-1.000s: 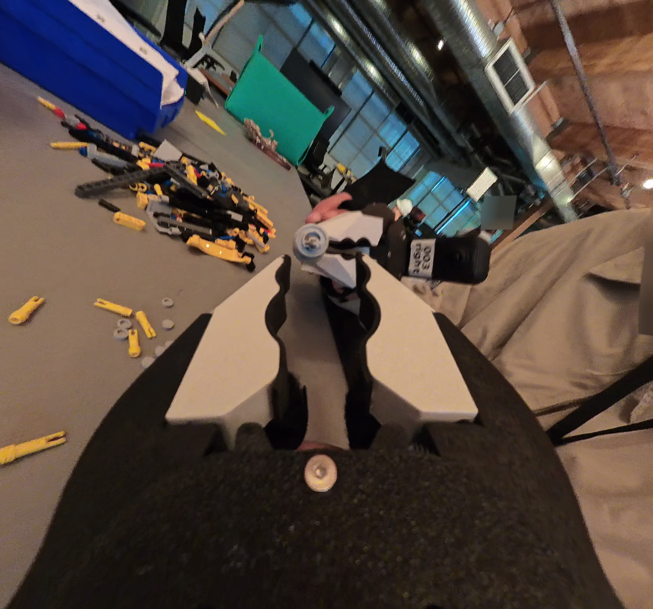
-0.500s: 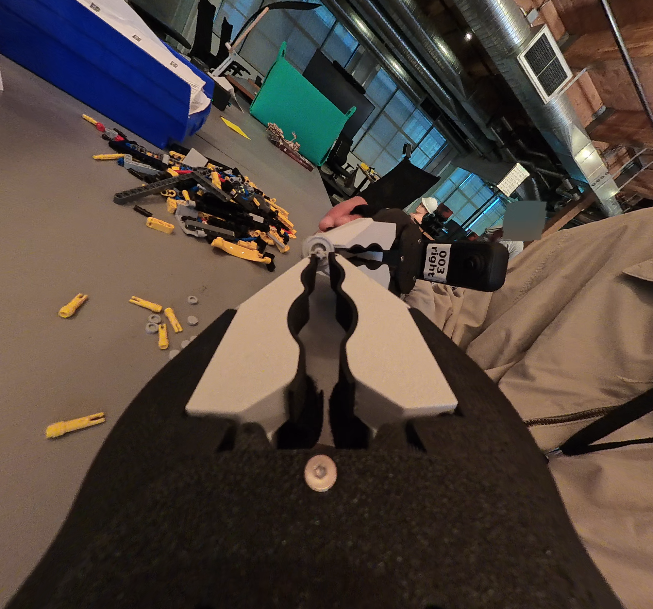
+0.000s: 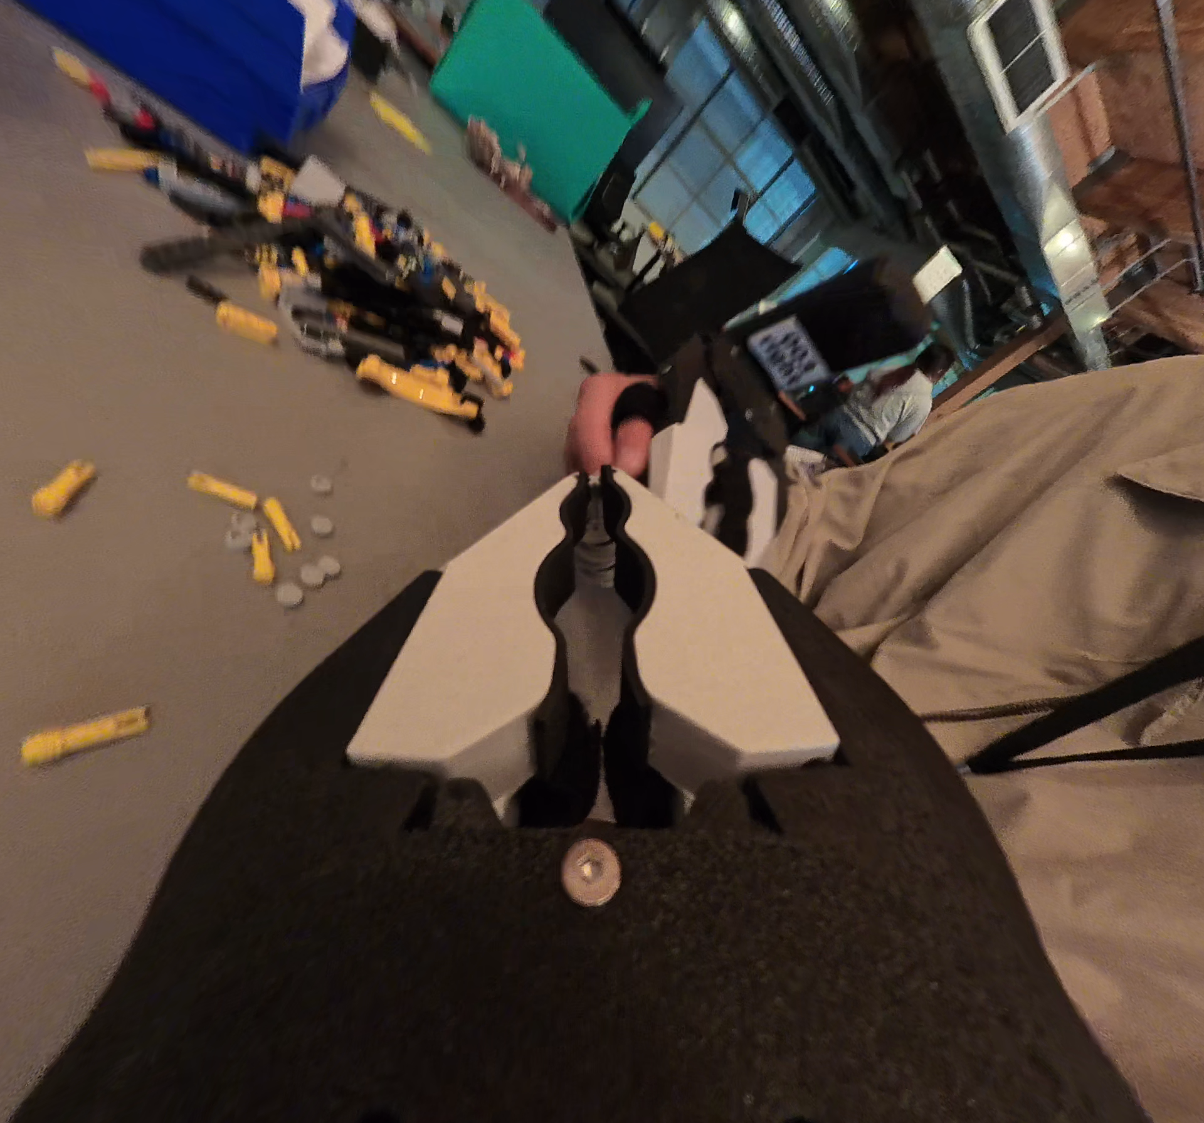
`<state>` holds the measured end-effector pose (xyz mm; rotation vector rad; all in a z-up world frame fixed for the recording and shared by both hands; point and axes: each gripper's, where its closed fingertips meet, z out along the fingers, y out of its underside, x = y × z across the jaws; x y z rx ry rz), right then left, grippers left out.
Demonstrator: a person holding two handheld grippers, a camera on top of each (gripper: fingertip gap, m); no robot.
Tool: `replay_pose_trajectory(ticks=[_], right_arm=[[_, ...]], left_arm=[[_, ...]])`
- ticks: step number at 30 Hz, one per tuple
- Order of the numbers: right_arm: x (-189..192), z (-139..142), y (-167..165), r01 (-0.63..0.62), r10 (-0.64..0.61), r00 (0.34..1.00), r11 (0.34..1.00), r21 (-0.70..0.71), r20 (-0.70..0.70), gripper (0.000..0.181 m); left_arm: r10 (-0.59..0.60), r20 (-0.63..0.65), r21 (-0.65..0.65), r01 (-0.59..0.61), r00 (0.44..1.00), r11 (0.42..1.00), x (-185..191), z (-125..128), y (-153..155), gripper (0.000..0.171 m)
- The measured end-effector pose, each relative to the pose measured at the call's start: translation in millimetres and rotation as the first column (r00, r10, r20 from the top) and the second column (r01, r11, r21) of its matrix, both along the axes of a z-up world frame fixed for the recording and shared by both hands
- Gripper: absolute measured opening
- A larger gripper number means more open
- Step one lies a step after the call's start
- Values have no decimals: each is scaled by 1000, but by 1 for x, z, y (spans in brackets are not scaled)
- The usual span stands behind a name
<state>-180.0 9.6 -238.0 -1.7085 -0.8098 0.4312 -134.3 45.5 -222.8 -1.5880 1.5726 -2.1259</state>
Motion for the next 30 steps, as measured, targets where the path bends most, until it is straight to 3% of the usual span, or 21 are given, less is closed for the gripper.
replay_pose_trajectory(ticks=[2, 5, 9, 17, 21, 23, 27, 30], right_arm=[[1, 1, -7, -47, 47, 999, 997, -58, 6, 38], [20, -17, 1, 39, -11, 959, 995, -92, 284, 60], [28, -38, 17, 111, -30, 837, 987, -115, 546, 59], [22, -32, 25, 117, -26, 876, 980, -162, 481, 49], [31, -27, 30, 168, -93, 854, 981, -101, 513, 47], [26, -26, 28, 147, -77, 862, 984, -103, 502, 46], [28, -37, 29, 147, -70, 815, 985, -88, 575, 40], [28, -35, 28, 152, -66, 847, 981, -123, 527, 40]], left_arm=[[-12, -79, -26, 10, 997, 1000, -1, -12, 1, 3], [-31, -149, -94, 17, 988, 995, -2, -18, 1, 3], [-66, -136, -151, 45, 988, 987, -4, -12, -4, 3], [-33, -152, -187, 4, 988, 982, -2, -11, 2, 3], [-28, -197, -210, -15, 980, 978, 1, -19, 3, 3], [-39, -191, -241, -9, 981, 971, 1, -16, 1, 3], [-37, -212, -238, -15, 977, 971, 3, -21, -2, 3], [-18, -205, -220, -28, 978, 975, 4, -20, -2, 3]])
